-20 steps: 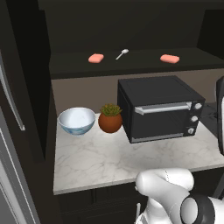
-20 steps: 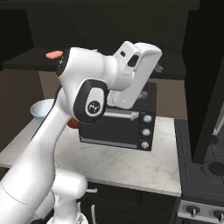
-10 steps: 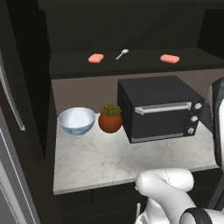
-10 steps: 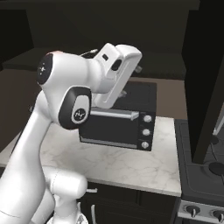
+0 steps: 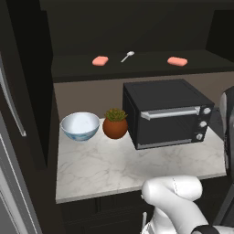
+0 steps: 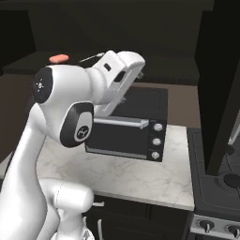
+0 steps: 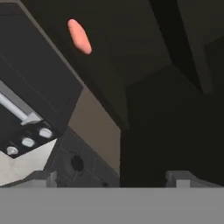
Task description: Pick the bar soap and bar soap from the cabinet and place them on the counter.
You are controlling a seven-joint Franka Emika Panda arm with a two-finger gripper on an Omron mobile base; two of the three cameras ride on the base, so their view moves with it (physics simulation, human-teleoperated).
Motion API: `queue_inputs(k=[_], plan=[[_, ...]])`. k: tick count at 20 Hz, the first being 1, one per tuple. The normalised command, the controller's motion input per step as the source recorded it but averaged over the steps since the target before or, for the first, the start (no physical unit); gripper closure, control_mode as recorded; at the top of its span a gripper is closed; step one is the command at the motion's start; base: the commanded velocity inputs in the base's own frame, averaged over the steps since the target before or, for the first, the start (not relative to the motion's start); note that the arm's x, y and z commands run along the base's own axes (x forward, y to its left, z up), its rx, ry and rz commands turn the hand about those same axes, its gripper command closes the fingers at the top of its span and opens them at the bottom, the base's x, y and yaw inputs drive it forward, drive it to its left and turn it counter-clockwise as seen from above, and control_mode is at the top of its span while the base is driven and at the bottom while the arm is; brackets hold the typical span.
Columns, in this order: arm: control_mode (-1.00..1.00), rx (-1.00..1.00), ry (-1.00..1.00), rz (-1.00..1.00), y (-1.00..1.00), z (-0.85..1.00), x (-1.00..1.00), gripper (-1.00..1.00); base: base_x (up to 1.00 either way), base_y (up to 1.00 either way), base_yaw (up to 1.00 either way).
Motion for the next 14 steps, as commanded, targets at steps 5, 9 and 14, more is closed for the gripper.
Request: queue_inputs(k=[5, 9, 14], plan=[[-1.00, 0.27, -0.17, 0.01, 0.05, 0.00, -0.01, -1.00, 0.00, 0.00, 0.00], [-1.00, 0.25, -0.15, 0.00, 0.13, 0.00, 0.00, -1.00, 0.00, 0.00, 0.00], [-1.00, 0.18, -0.06, 0.00, 0.22, 0.03, 0.00, -1.00, 0.00, 0.00, 0.00]])
